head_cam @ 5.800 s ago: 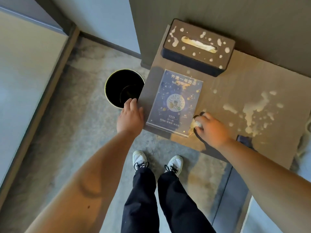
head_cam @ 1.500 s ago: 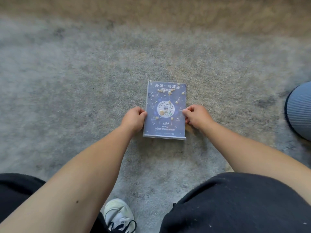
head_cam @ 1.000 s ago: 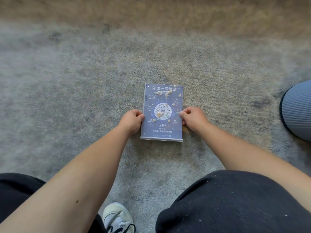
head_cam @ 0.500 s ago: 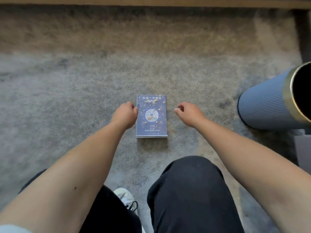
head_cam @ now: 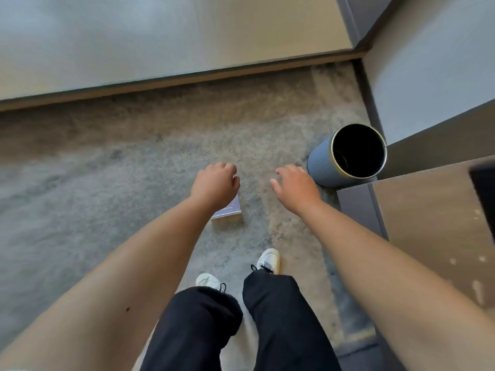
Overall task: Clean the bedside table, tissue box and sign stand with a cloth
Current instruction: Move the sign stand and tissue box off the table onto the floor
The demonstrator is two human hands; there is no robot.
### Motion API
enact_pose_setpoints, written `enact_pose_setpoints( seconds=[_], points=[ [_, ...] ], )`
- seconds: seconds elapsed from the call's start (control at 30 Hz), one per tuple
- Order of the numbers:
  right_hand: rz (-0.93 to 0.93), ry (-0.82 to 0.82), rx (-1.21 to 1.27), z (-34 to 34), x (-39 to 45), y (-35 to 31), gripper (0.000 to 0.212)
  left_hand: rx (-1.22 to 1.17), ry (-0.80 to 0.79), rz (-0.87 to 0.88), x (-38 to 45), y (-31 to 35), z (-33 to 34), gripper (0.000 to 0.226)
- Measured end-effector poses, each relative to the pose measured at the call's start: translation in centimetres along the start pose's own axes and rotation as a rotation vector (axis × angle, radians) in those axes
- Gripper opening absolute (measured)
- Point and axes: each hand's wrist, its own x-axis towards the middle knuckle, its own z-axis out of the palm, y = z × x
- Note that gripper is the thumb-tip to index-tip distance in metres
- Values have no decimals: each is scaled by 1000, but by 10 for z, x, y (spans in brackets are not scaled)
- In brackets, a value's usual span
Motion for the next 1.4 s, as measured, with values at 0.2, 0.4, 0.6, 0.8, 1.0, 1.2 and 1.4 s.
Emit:
enact_pose_setpoints(
  seconds=[0.2, 0.4, 0.6, 0.8, 1.0, 1.2, 1.4],
  points=[
    [76, 81, 24, -72, -70, 26, 39, 63, -29, 116, -25, 70, -62, 34],
    [170, 190, 102, -92, -108, 68, 40, 118, -64, 233, -27, 138, -72, 38],
    [344, 277, 241, -92, -140, 138, 44, 127, -119, 341, -11, 217, -51, 40],
    [532, 324, 344, -91, -172, 236, 42, 153, -169, 494, 20, 314, -14, 37],
    [706, 401, 394, -91, -194, 340, 44, 225, -197, 627, 65, 422, 29, 39],
    [864, 510, 477, -71, -210, 420, 48, 82, -262, 549, 103, 507, 67, 55],
    [1007, 695, 613, -52, -204, 469, 65, -25, -256, 507, 137, 562, 95, 77]
  ],
)
